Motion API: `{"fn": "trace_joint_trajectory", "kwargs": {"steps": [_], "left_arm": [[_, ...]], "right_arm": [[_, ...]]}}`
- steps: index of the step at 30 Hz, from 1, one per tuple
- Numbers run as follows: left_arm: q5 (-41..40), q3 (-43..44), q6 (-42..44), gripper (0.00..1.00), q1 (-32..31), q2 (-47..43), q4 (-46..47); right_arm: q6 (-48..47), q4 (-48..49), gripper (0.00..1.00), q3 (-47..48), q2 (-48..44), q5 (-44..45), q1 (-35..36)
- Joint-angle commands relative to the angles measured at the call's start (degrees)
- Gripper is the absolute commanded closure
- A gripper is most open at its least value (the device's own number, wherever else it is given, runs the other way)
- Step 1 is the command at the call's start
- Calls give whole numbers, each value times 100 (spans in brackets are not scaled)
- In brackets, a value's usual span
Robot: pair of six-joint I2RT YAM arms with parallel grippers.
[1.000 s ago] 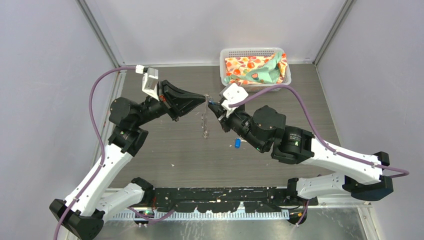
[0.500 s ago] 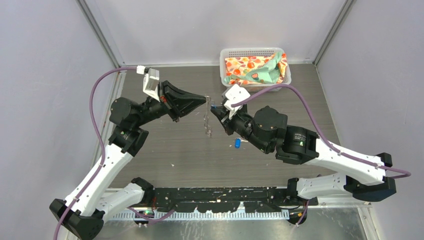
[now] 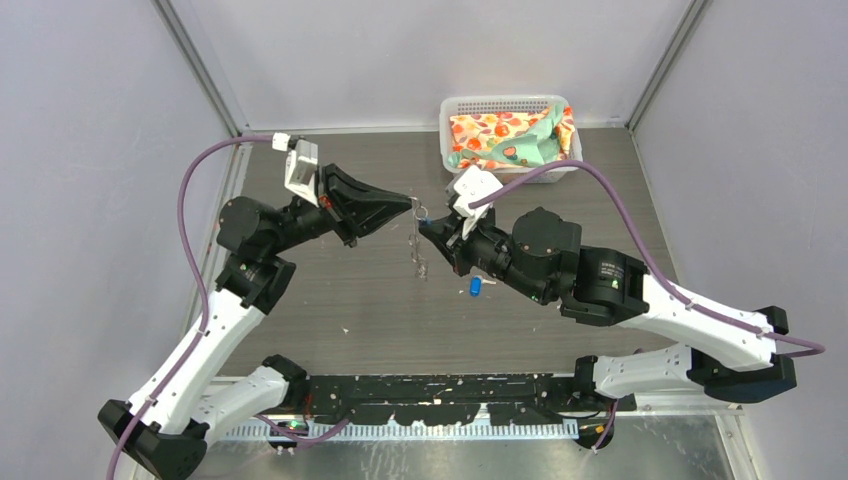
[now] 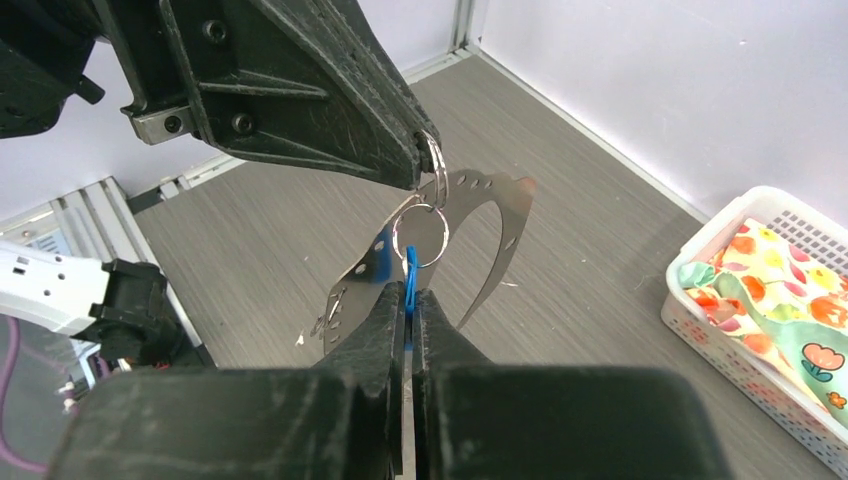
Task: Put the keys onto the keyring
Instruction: Adjust the key on the keyring.
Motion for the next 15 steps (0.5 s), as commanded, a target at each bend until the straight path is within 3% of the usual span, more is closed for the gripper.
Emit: {"fn": "trace_joint_trajectory", "kwargs": {"steps": [1, 6, 15], "left_arm": [[-26, 0, 55, 100, 24, -159, 423], [-6, 12, 70, 100, 23, -169, 464], [317, -53, 237, 100, 23, -234, 636]], "right_arm": [[209, -283, 98, 174, -8, -142, -10], [492, -455, 94, 228, 30, -515, -100], [831, -828, 95, 340, -83, -1064, -367]]}}
